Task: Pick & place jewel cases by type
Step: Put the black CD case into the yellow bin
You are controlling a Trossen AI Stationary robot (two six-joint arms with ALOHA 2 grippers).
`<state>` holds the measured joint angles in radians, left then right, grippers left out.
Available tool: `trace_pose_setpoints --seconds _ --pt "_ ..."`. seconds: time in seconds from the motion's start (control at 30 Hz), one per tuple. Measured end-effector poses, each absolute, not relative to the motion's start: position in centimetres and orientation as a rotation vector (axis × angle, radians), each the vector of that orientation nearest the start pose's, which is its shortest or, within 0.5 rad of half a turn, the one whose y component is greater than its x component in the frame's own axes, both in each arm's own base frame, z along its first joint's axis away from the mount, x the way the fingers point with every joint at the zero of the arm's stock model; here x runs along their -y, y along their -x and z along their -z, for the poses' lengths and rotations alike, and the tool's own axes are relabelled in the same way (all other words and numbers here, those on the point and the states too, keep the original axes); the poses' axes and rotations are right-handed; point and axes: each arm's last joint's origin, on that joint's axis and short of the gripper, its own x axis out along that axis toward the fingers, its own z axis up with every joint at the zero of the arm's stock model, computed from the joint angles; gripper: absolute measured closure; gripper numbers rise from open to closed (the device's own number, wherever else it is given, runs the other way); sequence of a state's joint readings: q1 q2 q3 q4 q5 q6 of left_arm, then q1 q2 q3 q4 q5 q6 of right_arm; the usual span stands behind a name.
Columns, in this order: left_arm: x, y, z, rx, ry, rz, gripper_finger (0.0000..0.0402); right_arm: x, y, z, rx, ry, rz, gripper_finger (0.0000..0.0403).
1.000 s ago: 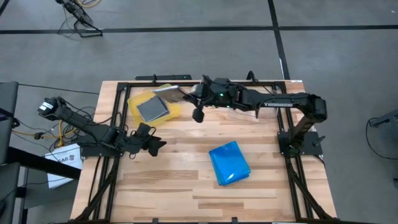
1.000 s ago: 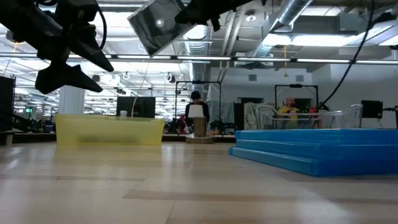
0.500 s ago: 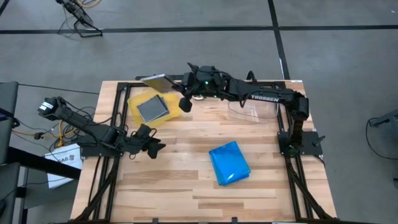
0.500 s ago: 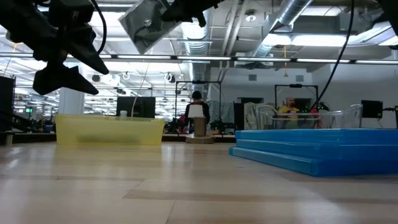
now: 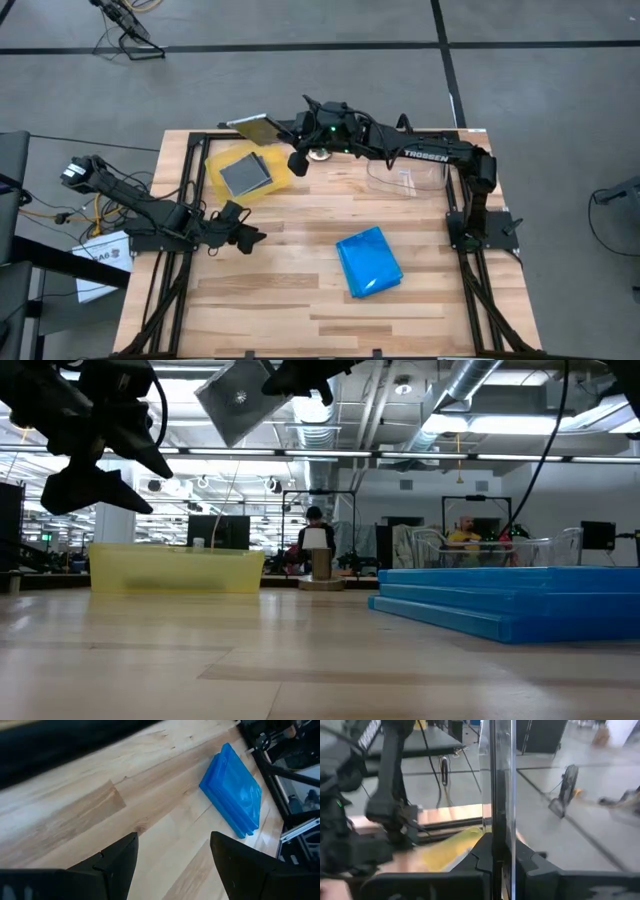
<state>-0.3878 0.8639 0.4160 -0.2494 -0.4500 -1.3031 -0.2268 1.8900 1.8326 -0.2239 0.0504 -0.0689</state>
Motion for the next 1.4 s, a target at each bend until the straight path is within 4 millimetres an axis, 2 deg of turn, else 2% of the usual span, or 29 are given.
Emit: trace_pose_setpoints --seconds 0.13,0.3,0.53,0.67,0.8,1.07,1.23,1.4 --pt "5.1 -16.1 -19.4 -0.445 0.983 -0.457 0.0159 10.0 -43.2 -38.2 -0.219 -0.325 0.281 0.0387" --pt "5.0 -16.1 -19.5 -0.413 0.898 -0.476 0.0159 10.5 -42.8 -40.1 -0.181 -0.771 0.086 0.0392" --pt "5.0 -16.1 -19.5 -0.440 0.737 -0.443 0.0159 10.3 -42.6 -42.4 -0.150 -1.058 -0.253 0.0386" --pt "5.0 -16.1 -19.5 -0.445 0.708 -0.436 0.0159 9.9 -42.4 -43.5 -0.126 -1.101 -0.385 0.0391" --pt "5.0 -16.1 -19.5 -0.442 0.705 -0.440 0.0159 9.7 -42.3 -43.6 -0.157 -1.088 -0.453 0.0394" --pt "4.9 -16.1 -19.5 -0.436 0.701 -0.448 0.0159 8.9 -41.8 -43.4 -0.323 -0.944 -0.738 0.0395" --pt "4.9 -16.1 -19.5 -0.437 0.702 -0.447 0.0159 8.5 -41.4 -42.7 -0.465 -0.888 -0.913 0.0391" --pt "4.9 -16.1 -19.5 -0.440 0.704 -0.444 0.0159 8.6 -41.2 -41.1 -0.583 -0.951 -0.892 0.0395"
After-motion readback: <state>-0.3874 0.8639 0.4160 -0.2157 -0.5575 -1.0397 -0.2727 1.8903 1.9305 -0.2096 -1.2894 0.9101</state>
